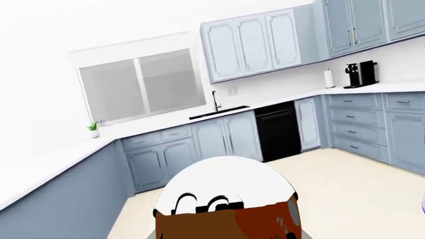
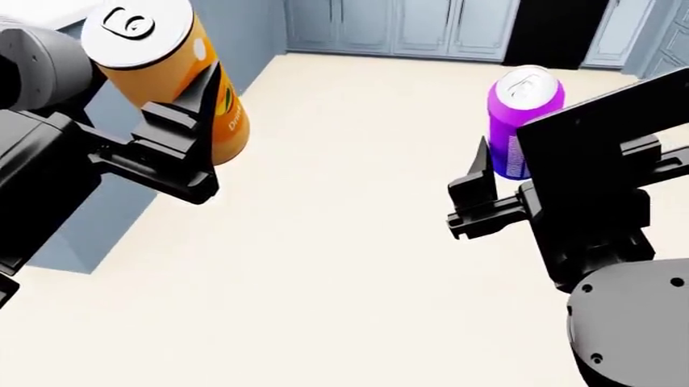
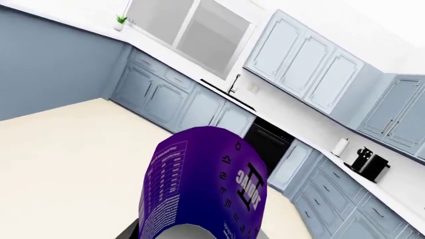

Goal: Move the drinks to the dining counter.

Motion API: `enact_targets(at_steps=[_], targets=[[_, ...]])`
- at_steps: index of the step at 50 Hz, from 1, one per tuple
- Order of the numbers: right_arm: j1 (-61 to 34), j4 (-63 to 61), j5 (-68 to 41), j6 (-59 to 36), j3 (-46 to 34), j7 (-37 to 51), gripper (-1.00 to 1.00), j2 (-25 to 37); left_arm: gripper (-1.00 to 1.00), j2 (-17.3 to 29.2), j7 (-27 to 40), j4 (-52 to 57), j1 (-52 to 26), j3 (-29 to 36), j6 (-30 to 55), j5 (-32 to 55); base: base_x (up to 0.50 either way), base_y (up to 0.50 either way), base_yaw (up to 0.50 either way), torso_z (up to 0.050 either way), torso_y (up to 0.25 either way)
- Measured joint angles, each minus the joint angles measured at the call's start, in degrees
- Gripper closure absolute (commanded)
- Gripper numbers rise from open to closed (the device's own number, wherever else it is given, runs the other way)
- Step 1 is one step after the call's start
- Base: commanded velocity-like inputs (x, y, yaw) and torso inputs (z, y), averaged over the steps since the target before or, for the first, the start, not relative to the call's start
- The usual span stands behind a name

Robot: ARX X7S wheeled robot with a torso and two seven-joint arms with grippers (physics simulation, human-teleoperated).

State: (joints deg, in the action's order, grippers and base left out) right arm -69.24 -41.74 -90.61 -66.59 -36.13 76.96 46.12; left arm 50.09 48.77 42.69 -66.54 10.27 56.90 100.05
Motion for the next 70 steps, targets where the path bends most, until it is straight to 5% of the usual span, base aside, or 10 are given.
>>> enact_targets(at_steps=[58, 70], targets=[[-0.4, -0.2, 1.0, 0.5, -1.3, -1.1, 1.00, 0.3, 1.00, 0.4, -0.1, 0.1, -0.2, 0.9, -0.6, -0.2, -0.54, 0.22, 0.00, 0.000, 0.002], [-8.7, 6.3, 1.4, -2.9, -2.7, -4.6, 1.00, -3.4, 1.00, -2.8, -2.9, -6.3, -7.8, 5.2, 2.5, -3.3, -0.54, 0.22, 0.00, 0.000, 0.001]])
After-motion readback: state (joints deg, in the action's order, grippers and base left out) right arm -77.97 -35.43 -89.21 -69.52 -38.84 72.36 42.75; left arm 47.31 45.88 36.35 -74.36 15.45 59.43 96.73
